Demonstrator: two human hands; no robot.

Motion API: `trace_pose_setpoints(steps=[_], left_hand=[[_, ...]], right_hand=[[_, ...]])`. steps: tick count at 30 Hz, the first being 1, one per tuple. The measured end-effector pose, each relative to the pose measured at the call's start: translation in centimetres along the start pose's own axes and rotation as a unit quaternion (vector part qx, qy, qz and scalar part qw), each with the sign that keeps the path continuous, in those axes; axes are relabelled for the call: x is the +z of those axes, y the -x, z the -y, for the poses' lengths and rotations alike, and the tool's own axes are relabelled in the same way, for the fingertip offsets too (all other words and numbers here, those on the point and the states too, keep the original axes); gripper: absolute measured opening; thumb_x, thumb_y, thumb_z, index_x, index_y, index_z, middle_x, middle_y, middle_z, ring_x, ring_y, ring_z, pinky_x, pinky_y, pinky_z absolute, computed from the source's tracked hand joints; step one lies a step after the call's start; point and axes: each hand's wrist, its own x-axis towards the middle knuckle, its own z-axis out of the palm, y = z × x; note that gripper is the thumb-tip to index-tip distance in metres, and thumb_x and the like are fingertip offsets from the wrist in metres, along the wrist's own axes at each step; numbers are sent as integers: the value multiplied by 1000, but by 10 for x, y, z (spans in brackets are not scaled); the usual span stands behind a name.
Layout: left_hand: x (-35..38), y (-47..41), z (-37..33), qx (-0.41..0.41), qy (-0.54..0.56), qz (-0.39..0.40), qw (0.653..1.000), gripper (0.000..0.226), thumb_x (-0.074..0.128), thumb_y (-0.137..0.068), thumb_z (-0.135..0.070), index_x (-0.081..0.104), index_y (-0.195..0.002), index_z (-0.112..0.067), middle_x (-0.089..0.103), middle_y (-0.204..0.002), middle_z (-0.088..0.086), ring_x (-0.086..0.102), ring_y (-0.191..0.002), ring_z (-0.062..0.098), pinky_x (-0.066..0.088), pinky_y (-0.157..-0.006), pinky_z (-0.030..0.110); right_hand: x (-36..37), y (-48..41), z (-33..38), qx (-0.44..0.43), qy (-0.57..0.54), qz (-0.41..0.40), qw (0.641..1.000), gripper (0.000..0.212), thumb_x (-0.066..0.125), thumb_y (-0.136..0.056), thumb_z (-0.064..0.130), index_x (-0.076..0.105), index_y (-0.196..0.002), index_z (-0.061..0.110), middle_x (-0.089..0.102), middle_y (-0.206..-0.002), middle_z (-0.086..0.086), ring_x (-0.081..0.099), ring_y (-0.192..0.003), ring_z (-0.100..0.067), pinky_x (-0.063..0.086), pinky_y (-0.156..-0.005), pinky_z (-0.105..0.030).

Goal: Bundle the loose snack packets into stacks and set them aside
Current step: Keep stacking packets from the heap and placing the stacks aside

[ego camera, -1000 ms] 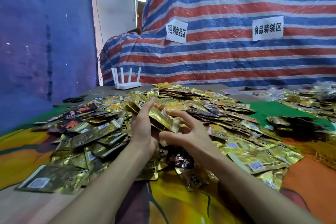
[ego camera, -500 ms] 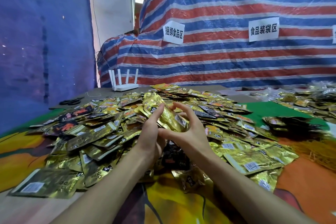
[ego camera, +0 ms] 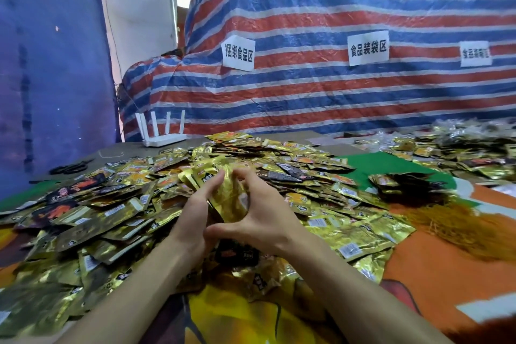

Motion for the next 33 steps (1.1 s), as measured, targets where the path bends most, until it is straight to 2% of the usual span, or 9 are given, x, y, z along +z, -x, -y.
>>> trace_pose_setpoints(steps=[8, 11, 14, 17, 20, 22, 26, 30, 33], left_hand=[[9, 4, 4, 8, -40, 4, 999, 34, 69, -75, -37, 80, -98, -15, 75, -102, 9, 71, -90, 21, 60, -75, 36], [3, 0, 2, 6, -6, -34, 999, 50, 63, -80, -41, 62, -121, -13, 75, -114, 9, 71, -108, 24, 54, -87, 41], [-1, 0, -1, 15, -7, -38, 999, 53, 60, -83, -46, 61, -124, -11, 74, -115, 10, 70, -109, 27, 53, -88, 42], [-1, -1, -1, 20, -22, -29, 999, 47, 59, -83, -47, 67, -115, -13, 75, -102, 6, 69, -99, 25, 52, -86, 41], [0, -1, 1, 68, -85, -39, 993, 40, 60, -81, -42, 68, -105, -11, 73, -89, 2, 67, -90, 25, 49, -80, 37], [1, 1, 3, 148, -239, -50, 958, 27, 68, -81, -34, 68, -100, -14, 72, -87, -3, 66, -90, 22, 49, -79, 33], [-2, 3, 8, 235, -529, -21, 815, 13, 77, -84, -21, 68, -88, -29, 66, -88, -15, 59, -88, 3, 47, -76, 28], [-4, 2, 4, 178, -634, -72, 749, 15, 74, -84, -35, 65, -96, -33, 61, -99, -14, 56, -98, 10, 45, -94, 40], [-10, 3, -4, 121, -679, -134, 711, 18, 71, -84, -30, 61, -98, -36, 58, -101, -12, 53, -103, 14, 40, -98, 40]], right_hand=[[-44, 2, -16, 78, 30, -41, 996, 74, 86, -68, 40, 53, -131, 17, 62, -104, 7, 64, -85, -9, 54, -69, -20], [-85, -8, -41, 156, 113, -81, 978, 73, 85, -73, 35, 40, -126, 13, 59, -94, 1, 63, -79, -17, 52, -59, -25], [-127, -19, -77, 252, 239, -118, 930, 67, 81, -80, 30, 41, -128, 5, 63, -101, -12, 62, -98, -32, 54, -81, -44], [-151, -21, -119, 294, 358, -127, 877, 36, 67, -87, 16, 50, -118, 6, 61, -111, -19, 56, -108, -37, 47, -87, -41], [-161, -22, -153, 321, 425, -111, 839, 41, 60, -91, 10, 49, -130, 9, 57, -122, -23, 50, -116, -39, 43, -90, -41], [-162, -23, -163, 337, 444, -101, 824, 38, 63, -94, 15, 54, -130, 10, 54, -128, -23, 46, -120, -39, 43, -95, -41], [-145, -25, -159, 346, 490, -76, 797, 20, 60, -93, 33, 65, -91, 14, 43, -144, -22, 33, -137, -41, 29, -109, -54], [-117, -39, -123, 244, 372, -49, 894, 28, 61, -90, 35, 68, -111, 17, 58, -132, -14, 48, -125, -34, 36, -109, -51], [-104, -45, -82, 200, 218, 110, 949, 63, 72, -87, 38, 50, -144, 22, 50, -149, -8, 48, -133, -28, 39, -113, -46]])
